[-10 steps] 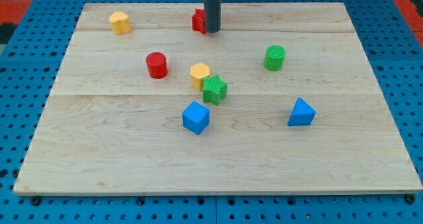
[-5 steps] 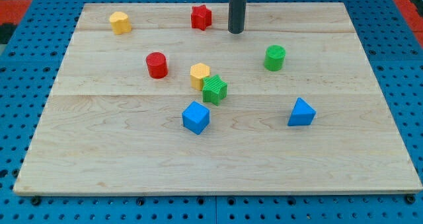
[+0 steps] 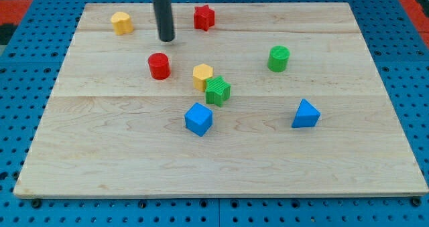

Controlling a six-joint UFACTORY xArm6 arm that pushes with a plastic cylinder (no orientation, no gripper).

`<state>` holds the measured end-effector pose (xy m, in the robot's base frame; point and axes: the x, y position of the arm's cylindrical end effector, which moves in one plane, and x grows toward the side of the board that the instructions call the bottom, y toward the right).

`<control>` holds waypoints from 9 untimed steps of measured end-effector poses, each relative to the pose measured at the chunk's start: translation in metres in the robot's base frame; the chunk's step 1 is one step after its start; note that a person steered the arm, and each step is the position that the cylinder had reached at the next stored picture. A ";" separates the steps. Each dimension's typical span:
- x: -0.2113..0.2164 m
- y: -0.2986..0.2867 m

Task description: Slightly push the yellow heart towards the top left side of the board

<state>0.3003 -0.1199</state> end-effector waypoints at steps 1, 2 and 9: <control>-0.018 -0.068; -0.036 -0.097; -0.031 0.030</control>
<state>0.2697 -0.0896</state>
